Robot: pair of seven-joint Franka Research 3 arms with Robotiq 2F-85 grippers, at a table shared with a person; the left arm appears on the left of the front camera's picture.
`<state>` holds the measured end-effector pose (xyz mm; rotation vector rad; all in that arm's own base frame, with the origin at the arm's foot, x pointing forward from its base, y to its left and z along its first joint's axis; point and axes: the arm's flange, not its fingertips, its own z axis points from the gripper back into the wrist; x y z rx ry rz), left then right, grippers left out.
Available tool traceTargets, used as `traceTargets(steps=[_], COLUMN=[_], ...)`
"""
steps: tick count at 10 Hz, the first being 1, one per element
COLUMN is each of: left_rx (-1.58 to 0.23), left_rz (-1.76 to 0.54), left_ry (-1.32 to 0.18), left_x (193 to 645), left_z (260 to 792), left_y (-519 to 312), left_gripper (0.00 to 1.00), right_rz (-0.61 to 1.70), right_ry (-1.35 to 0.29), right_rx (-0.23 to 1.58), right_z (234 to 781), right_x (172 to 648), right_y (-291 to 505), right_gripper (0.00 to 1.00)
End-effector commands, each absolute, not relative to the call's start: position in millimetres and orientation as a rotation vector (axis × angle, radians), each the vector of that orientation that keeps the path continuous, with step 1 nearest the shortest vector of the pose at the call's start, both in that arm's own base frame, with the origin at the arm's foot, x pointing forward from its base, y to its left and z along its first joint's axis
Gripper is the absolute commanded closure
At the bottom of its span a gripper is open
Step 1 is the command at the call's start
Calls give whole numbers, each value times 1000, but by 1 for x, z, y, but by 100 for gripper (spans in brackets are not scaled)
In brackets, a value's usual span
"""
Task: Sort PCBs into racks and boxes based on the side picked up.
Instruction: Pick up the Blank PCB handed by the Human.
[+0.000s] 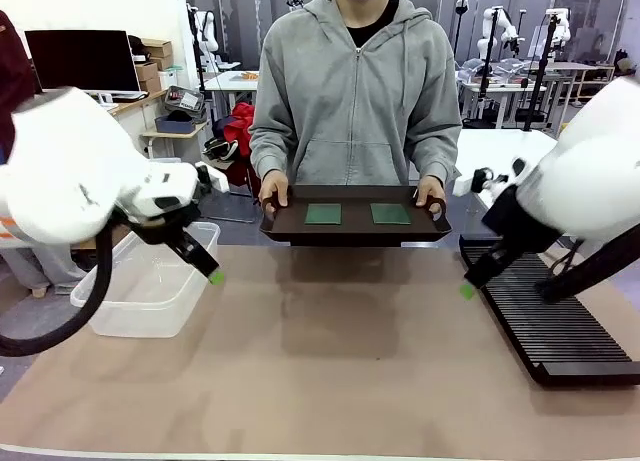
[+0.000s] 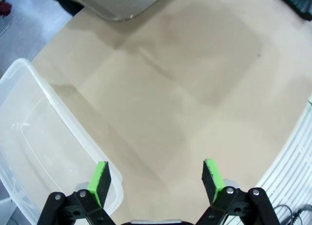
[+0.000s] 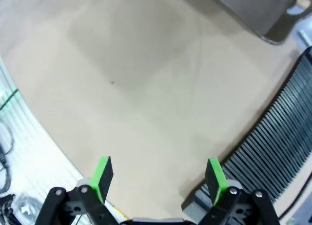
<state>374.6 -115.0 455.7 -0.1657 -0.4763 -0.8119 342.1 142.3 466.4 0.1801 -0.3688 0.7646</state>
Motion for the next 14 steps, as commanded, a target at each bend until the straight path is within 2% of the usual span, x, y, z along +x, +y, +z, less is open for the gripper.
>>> traceTargets(steps=[1,3,6,8,9,14], left_rx=[-265,-216,-191,-165,-179,-170], left_rz=[-897,-875,-833,-805,-819,-818], left_ry=[-495,-640,-689,-680,-706,-703], left_x=[374,376,366,369,368,368], left_z=[493,527,560,557,567,568], left_y=[-90,-68,-37,-36,-37,-37], left_gripper=[0,0,0,0,0,0], right_rz=[789,775,725,675,698,685], right_ry=[-380,-435,-520,-627,-544,-553], right_rx=[213,296,300,245,286,269], right_z=[506,537,575,589,583,584], right_x=[327,324,309,308,308,307], right_y=[122,88,49,36,45,42], right_gripper=[0,0,0,0,0,0])
